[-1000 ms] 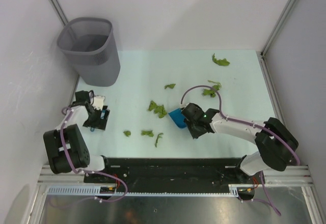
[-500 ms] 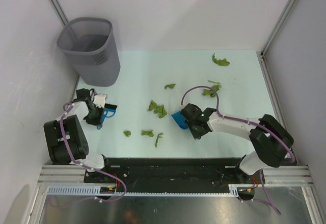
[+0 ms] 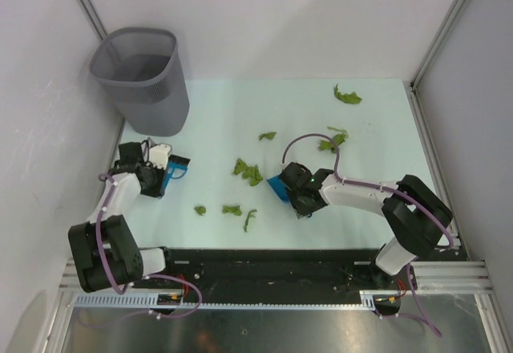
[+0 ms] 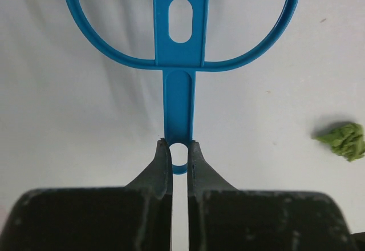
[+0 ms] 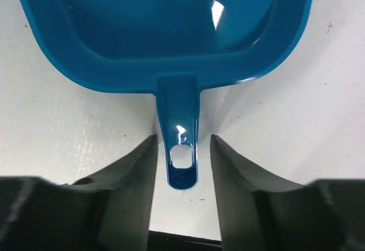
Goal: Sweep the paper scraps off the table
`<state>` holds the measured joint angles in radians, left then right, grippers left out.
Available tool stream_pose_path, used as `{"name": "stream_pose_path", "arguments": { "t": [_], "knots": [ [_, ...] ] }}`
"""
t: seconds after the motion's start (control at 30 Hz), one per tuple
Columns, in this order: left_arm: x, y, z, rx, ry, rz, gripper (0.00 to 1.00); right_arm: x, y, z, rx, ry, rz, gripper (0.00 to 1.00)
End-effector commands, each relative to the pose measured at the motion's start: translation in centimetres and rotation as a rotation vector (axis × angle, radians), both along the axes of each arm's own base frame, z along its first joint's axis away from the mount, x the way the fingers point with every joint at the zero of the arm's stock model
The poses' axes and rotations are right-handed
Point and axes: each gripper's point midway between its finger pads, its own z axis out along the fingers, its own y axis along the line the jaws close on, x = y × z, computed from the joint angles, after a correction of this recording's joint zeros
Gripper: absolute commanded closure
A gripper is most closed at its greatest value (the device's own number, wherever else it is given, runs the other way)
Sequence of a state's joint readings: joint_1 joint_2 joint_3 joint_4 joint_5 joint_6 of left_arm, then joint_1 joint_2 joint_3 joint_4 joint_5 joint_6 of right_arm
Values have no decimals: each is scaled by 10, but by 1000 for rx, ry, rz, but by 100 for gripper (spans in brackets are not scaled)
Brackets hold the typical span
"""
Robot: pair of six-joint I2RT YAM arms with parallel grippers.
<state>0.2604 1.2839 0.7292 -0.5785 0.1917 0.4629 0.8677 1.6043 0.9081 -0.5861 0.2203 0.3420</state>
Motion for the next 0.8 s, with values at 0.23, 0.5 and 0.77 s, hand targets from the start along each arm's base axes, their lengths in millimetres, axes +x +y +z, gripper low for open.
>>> {"name": "stream_pose_path", "arguments": {
  "t": [0.23, 0.5, 0.77],
  "knots": [
    [31, -59, 80, -79, -240, -148, 100, 8, -3, 44, 56, -97, -30, 12],
    [34, -97, 186, -166, -466, -234, 100, 59, 45, 220, 433, -498, -59, 0],
    [8, -126, 265, -244, -647, -292, 100, 53, 188, 403, 1335, -760, 111, 0]
  ]
}}
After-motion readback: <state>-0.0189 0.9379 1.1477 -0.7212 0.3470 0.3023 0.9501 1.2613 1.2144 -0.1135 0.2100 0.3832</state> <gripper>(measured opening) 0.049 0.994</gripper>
